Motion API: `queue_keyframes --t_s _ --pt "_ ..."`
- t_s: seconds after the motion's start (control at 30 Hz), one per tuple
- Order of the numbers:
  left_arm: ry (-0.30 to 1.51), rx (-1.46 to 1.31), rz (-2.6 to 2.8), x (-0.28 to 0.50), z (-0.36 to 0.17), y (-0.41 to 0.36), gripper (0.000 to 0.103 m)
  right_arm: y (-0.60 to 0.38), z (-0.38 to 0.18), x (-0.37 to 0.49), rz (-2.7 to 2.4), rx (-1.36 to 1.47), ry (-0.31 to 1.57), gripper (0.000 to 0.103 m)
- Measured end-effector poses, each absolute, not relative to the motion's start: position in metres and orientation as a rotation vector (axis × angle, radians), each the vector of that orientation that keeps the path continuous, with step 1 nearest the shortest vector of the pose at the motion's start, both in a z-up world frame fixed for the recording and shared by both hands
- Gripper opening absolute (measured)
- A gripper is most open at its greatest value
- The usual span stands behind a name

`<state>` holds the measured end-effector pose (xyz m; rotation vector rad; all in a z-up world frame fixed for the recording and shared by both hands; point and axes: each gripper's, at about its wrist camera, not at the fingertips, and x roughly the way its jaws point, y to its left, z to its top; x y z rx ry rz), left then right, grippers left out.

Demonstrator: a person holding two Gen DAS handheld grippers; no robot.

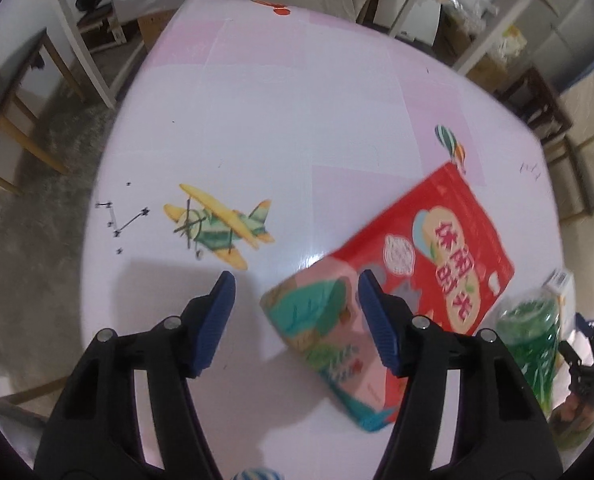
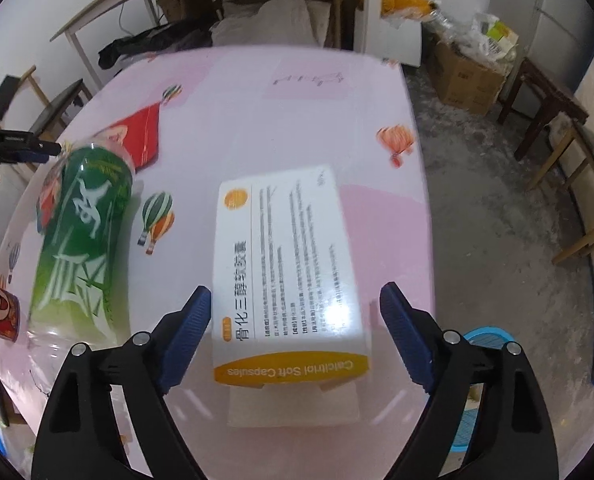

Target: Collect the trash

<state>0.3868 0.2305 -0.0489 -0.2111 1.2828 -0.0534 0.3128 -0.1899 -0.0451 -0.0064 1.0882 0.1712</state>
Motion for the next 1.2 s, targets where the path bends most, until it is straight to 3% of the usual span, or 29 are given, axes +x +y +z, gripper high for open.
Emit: queue_keyframes --t_s 0.27,0.43,0.53,0.77,0.93,1.2 --pt "1.253 -0.306 -0.107 0.387 -0.061 0.247 0.059 -0.128 0.041 0.287 0.244 -0.042 0.850 0.083" --pt "1.244 -0.387 -0.125 0.386 -0.063 0.254 0.056 -0.045 0.049 0.303 0.468 -0.002 0.895 0.082" --pt "1.232 -0.435 -0.125 0.383 -0.065 0.257 0.052 0.011 0.027 0.325 0.544 -0.017 1.007 0.072" --pt "1.199 -0.505 -0.151 0.376 -0.070 0.261 0.040 0.091 -0.044 0.356 0.451 -0.142 1.184 0.035" --pt "1.203 -0.550 -0.173 0.374 -0.074 0.270 0.032 0.102 -0.067 0.365 0.396 -0.151 1.206 0.025" --pt "1.241 -0.735 -0.242 0.372 -0.086 0.284 0.032 0.101 -0.063 0.365 0.412 -0.142 1.205 0.022"
